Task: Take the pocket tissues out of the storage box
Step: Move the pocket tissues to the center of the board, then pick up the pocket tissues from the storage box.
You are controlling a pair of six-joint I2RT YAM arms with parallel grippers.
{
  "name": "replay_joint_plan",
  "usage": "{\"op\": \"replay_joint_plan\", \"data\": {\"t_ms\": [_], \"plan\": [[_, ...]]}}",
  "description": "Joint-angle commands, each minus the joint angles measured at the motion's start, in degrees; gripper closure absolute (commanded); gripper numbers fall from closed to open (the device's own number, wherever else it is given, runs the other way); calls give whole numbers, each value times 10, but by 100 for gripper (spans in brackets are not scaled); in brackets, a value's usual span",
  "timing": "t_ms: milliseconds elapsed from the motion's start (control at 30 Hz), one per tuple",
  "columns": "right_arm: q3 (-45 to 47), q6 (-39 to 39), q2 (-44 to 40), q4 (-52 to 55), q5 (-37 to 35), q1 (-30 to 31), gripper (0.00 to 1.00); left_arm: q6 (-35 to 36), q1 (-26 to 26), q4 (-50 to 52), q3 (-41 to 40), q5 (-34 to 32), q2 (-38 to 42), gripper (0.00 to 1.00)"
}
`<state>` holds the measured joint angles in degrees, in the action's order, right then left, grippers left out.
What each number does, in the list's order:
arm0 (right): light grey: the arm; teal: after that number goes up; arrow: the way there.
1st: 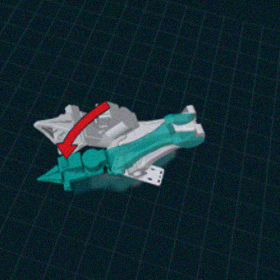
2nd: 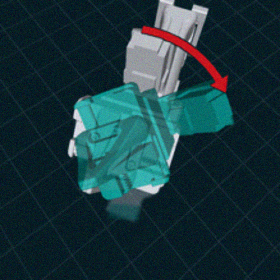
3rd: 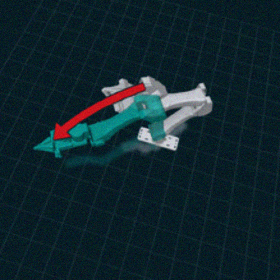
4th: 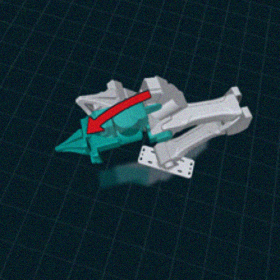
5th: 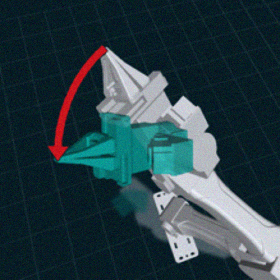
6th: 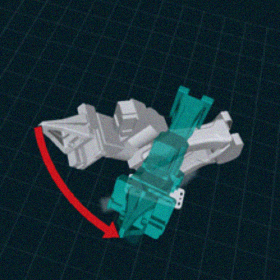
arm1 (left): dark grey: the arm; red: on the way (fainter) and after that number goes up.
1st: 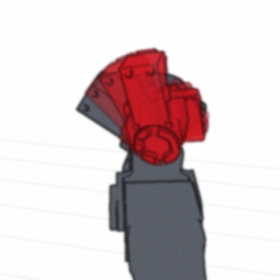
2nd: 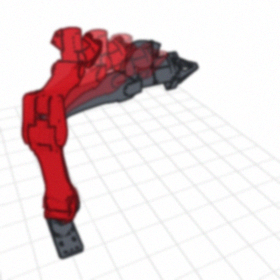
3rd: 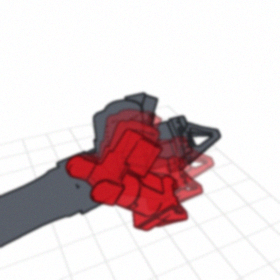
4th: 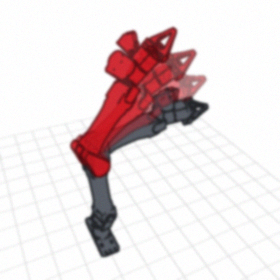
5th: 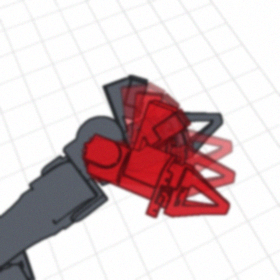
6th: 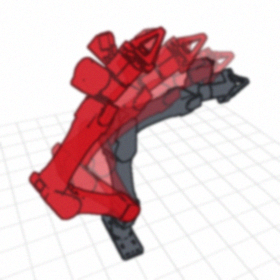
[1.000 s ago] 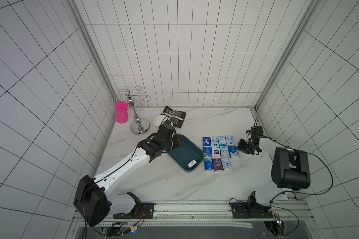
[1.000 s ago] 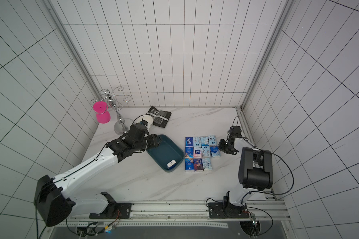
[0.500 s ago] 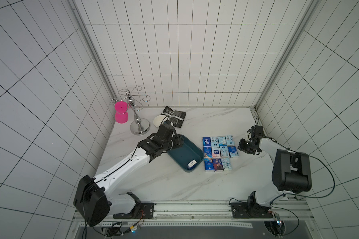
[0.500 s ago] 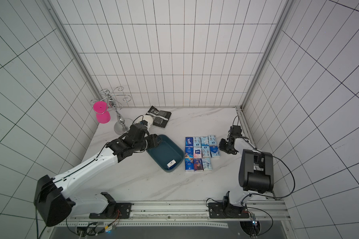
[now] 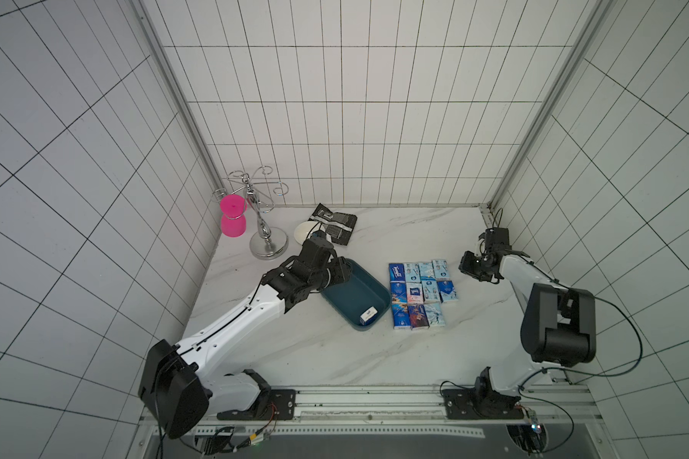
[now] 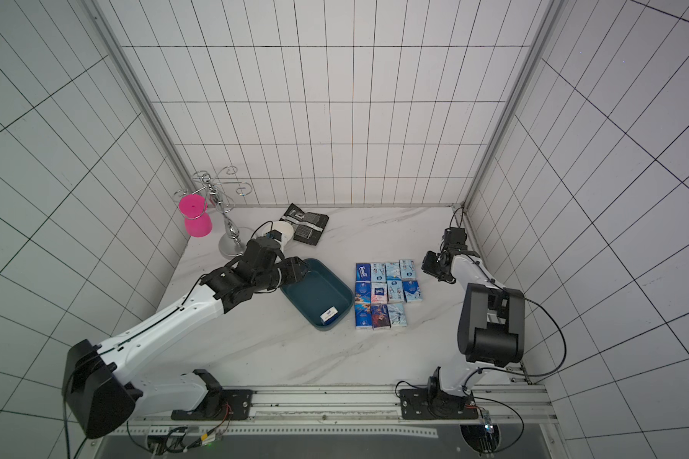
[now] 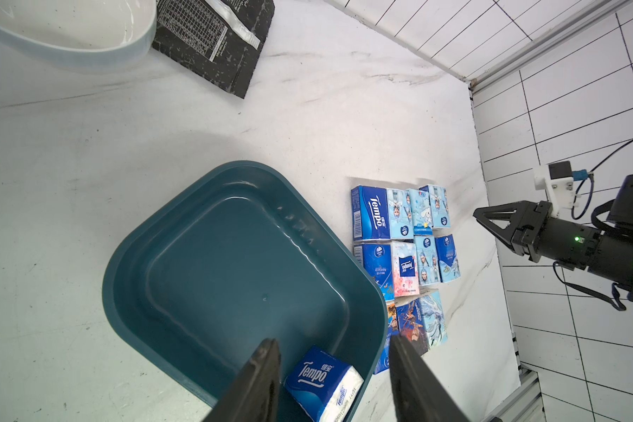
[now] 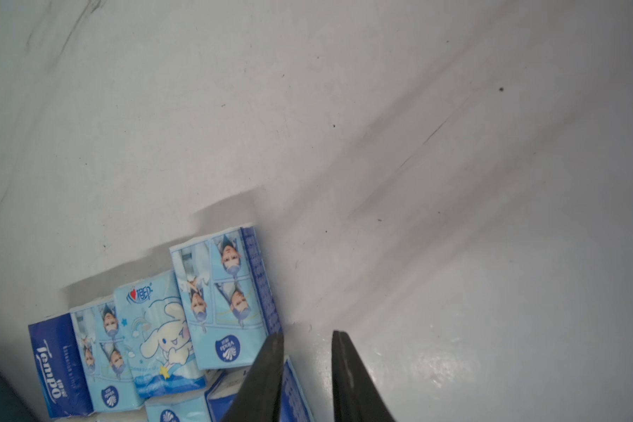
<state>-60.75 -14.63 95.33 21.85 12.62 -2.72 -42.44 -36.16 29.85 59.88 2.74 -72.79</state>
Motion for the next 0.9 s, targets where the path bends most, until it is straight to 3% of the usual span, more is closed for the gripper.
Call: {"op": "replay_joint_plan", "data": {"t_ms": [0,133,233,400,633,867], "plan": [[-21,-12,-5,11,-22,24,73,10,3,1,-2,-9,10,49],[-34,16,-69,46,-96,104,70,33,-1,21,6,-20,8,49],[-49,29,-117,77,-154,155,67,95,-44,79,39,-38,-11,49],[-52,34,-145,105,-170,145,64,137,-137,139,51,-89,-38,47],[-23,30,-140,102,-140,107,63,165,-202,138,44,-92,-102,45],[-4,36,-150,93,-131,104,62,174,-229,141,60,-130,-174,44]]}}
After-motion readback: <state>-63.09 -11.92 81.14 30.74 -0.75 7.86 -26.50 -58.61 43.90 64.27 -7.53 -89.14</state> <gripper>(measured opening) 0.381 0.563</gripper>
